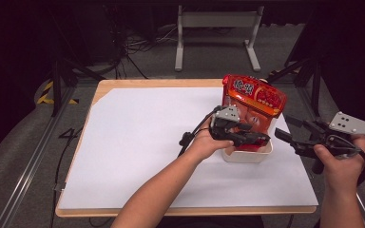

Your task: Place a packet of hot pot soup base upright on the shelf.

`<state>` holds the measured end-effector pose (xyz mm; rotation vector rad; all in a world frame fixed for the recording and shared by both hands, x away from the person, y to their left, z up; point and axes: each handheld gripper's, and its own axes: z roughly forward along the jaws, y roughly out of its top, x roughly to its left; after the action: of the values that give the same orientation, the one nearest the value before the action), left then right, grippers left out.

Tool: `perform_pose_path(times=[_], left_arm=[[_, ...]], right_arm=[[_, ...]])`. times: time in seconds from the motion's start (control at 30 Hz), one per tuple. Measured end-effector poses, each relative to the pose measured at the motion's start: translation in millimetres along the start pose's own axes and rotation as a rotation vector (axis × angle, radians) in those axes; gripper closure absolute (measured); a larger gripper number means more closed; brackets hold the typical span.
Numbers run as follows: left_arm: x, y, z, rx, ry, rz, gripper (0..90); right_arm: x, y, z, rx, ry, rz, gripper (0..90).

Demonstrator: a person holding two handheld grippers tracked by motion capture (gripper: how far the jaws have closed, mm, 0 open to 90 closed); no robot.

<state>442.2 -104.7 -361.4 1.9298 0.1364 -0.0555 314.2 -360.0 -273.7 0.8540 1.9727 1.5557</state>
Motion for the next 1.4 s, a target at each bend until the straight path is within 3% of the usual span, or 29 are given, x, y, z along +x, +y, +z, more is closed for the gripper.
perform_pose_path(times=[0.17,0.33,0.47,0.73,0.93,1.17,1.3,1.4], left_arm=[[-3.2,4.3,-17.0,-0.023,0.027,-0.016,38.7],[-8.6,5.6,-40.7,0.042,0.113,-0.025,38.1],[-14.0,3.0,-60.3,0.034,0.128,-0.023,37.8],[-29.8,-11.8,-105.9,0.051,0.209,-0.032,34.5],[-41.3,-28.6,-144.7,0.047,0.265,-0.047,33.7],[-53.4,-59.6,-193.5,0.030,0.362,-0.070,33.1],[-60.5,-85.0,-224.3,0.025,0.445,-0.111,31.9],[-60.4,-95.2,-232.1,-0.001,0.480,-0.142,32.2]], right_arm=[[-1.5,-1.2,2.8,0.009,-0.001,0.002,35.8],[-4.0,-1.9,4.4,0.010,-0.003,0.005,35.6],[-6.5,-4.6,4.6,0.024,-0.010,0.011,35.7],[-11.4,-11.6,7.2,0.046,-0.019,0.018,34.7],[-13.0,-20.2,10.8,0.071,-0.022,0.016,33.3],[-13.8,-39.0,12.3,0.106,-0.038,0.015,33.3],[-15.5,-51.6,10.8,0.116,-0.054,0.017,33.0],[-16.2,-56.2,10.5,0.120,-0.057,0.021,32.8]])
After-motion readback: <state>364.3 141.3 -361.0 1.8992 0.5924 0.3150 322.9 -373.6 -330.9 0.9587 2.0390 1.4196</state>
